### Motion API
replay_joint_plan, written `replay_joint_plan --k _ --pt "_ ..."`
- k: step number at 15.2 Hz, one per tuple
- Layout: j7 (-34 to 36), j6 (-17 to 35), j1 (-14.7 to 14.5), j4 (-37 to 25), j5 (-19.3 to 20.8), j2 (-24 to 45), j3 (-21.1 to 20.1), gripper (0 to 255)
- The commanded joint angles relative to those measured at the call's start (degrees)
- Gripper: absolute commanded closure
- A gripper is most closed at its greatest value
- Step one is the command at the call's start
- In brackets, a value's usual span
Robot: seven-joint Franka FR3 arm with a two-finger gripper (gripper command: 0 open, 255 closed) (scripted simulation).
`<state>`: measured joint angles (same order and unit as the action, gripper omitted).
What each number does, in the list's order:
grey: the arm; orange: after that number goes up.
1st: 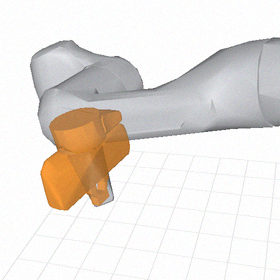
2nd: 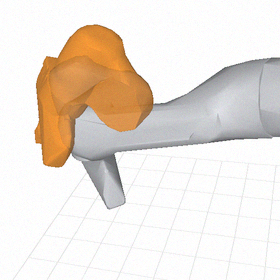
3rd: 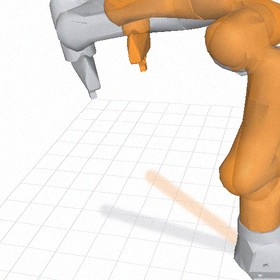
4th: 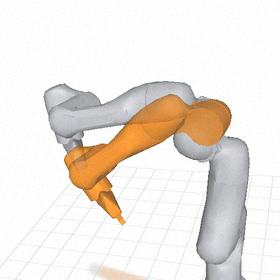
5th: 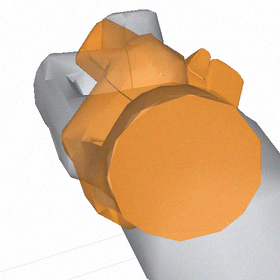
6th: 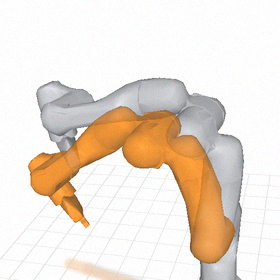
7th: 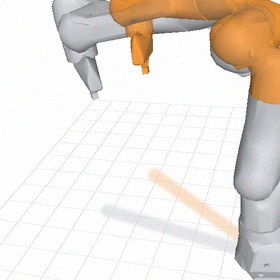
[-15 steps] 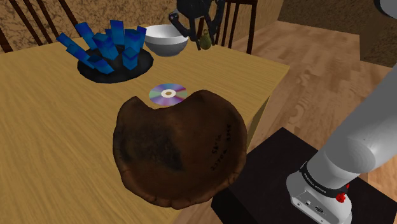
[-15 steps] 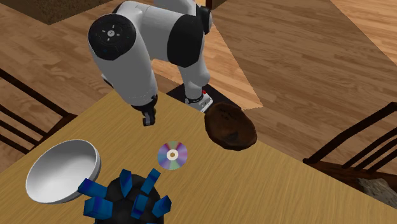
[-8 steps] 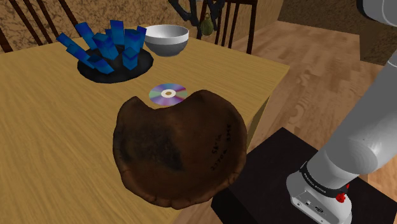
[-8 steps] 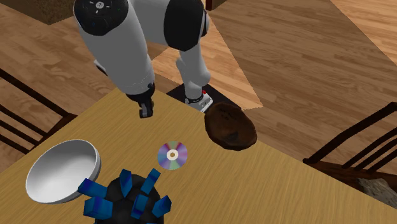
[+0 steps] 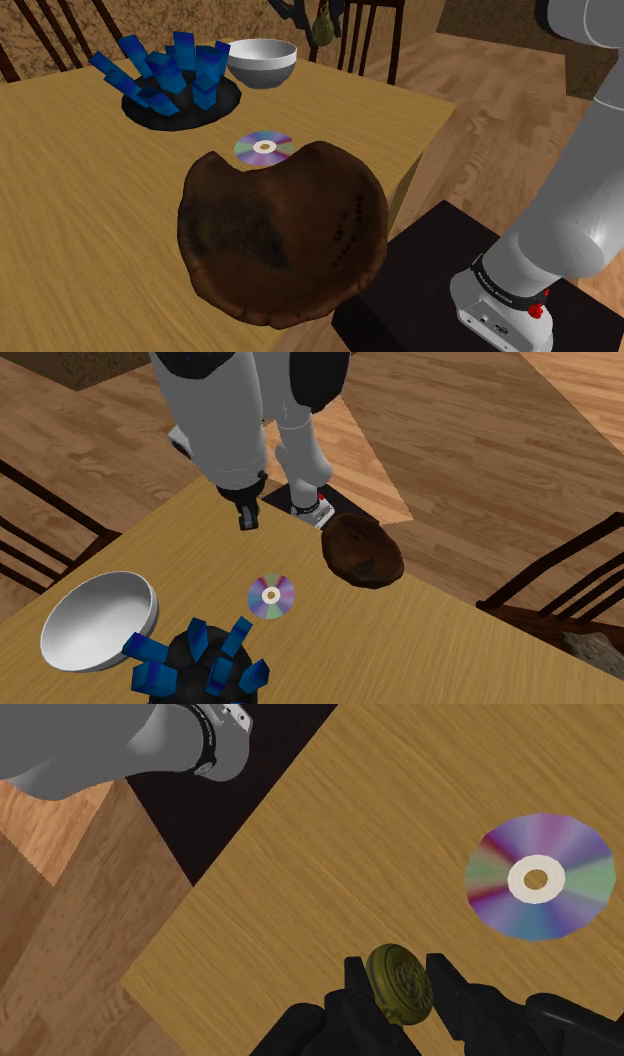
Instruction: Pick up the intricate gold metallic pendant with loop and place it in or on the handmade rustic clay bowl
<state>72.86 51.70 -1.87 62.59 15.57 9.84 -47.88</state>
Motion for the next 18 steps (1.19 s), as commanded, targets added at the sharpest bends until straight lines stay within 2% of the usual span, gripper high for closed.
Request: replay_joint_plan --k 1,6,10,14,15,18 --pt "3.52 -0.24 -1.94 0.12 -0.86 0.19 -1.02 255" --pt "12.93 -1.85 -8.56 -2.24 -1.53 2.72 -3.60 255" --pt "21.12 -3.74 -15.88 -6.44 -0.51 6.74 -5.38 255" --pt "29.13 -6.63 -26.02 -13.72 2.16 12.49 -5.87 255" --pt "32.19 -8.54 -31.58 -18.54 4.14 15.66 -5.57 255" --pt "31.48 -2.96 -25.46 -8.94 0.13 11.48 -6.59 255"
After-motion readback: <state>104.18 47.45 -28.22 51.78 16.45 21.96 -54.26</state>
